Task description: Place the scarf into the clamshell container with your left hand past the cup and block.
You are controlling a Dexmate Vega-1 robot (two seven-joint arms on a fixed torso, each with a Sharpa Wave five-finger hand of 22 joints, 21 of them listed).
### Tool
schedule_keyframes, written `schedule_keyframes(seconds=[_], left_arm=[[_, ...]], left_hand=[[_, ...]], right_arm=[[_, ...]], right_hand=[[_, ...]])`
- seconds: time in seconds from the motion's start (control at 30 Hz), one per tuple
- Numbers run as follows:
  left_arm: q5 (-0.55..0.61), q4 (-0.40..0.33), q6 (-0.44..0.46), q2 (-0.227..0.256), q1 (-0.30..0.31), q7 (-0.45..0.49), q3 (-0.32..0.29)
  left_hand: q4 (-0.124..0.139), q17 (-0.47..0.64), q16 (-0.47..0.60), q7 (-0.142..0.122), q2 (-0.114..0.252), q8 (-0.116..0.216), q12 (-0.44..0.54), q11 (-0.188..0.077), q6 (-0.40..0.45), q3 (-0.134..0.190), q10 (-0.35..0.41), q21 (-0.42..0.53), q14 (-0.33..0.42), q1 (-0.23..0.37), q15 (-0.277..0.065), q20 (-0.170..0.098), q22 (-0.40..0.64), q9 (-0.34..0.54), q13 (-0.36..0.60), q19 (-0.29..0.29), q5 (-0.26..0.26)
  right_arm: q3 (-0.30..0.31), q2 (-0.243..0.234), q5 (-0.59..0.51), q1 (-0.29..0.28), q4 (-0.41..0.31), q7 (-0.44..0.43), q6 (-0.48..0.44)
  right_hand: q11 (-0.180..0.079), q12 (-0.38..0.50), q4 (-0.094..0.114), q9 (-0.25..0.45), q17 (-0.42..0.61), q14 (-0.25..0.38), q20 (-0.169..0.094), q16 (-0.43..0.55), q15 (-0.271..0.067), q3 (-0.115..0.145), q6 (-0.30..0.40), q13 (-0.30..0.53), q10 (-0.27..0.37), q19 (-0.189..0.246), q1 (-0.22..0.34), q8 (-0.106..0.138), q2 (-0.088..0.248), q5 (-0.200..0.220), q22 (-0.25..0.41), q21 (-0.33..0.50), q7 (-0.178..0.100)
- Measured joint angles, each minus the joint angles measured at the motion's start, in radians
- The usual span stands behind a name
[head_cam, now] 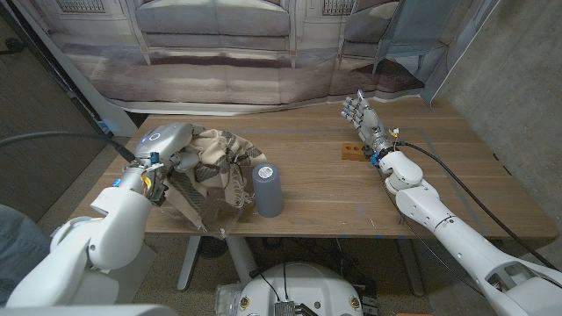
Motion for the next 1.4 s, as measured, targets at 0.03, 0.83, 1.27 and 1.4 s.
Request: schedule_keyframes(seconds=[0.03,0.83,1.27,1.4], left_arm=[[0.006,-0.001,-0.001,-0.008,0.006,0.002,0.003],[0.135,-0.045,-0.003,-0.102,0.095,0.013,0.059],[0.159,-0.049,-0.008,-0.148,0.139,0.028,0.063],[0.163,-0.042,-0.009,-0.158,0.143,0.03,0.065]], left_hand=[[0.0,0.001,-0.002,0.0,0.0,0.0,0.0,0.0,0.0,0.0,0.0,0.001,0.0,0.0,0.0,0.0,0.0,-0.001,0.0,0.0,0.0],[-0.003,0.009,-0.003,-0.005,-0.007,0.003,-0.007,-0.004,0.005,0.003,0.015,0.019,0.005,-0.012,-0.006,-0.004,0.0,-0.004,0.009,-0.004,0.005],[-0.004,0.01,-0.004,-0.005,-0.01,0.003,-0.014,-0.007,0.005,0.004,0.018,0.027,0.012,-0.014,-0.005,-0.005,0.001,-0.004,0.014,-0.005,0.005],[-0.005,0.01,-0.004,-0.005,-0.014,0.003,-0.014,-0.007,0.005,0.005,0.018,0.027,0.012,-0.019,-0.005,-0.005,0.001,-0.006,0.014,-0.005,0.005]], right_arm=[[0.0,-0.001,0.0,0.0,0.0,0.0,0.0],[0.011,-0.016,0.013,-0.011,-0.015,0.005,-0.011],[0.009,-0.02,0.015,-0.01,-0.019,0.005,-0.025],[0.005,-0.02,0.014,-0.005,-0.019,0.005,-0.03]], right_hand=[[0.0,0.0,0.0,0.0,0.0,0.0,0.0,0.0,0.0,0.0,0.0,0.0,0.0,0.0,0.0,0.0,0.0,0.0,0.0,0.0,0.0],[0.002,0.0,0.0,0.0,0.0,-0.004,0.0,0.0,-0.004,0.0,0.0,0.0,0.009,-0.007,0.0,0.0,0.0,0.0,0.0,-0.004,0.0],[0.002,0.0,0.0,0.0,0.0,-0.004,0.0,0.0,-0.004,0.0,0.0,0.0,0.009,-0.007,0.0,0.0,0.0,0.0,0.0,-0.004,0.0],[0.002,0.0,0.0,0.0,0.0,-0.004,0.0,0.0,-0.004,0.0,0.0,0.0,0.009,-0.007,0.0,0.0,0.0,0.0,0.0,-0.004,0.0]])
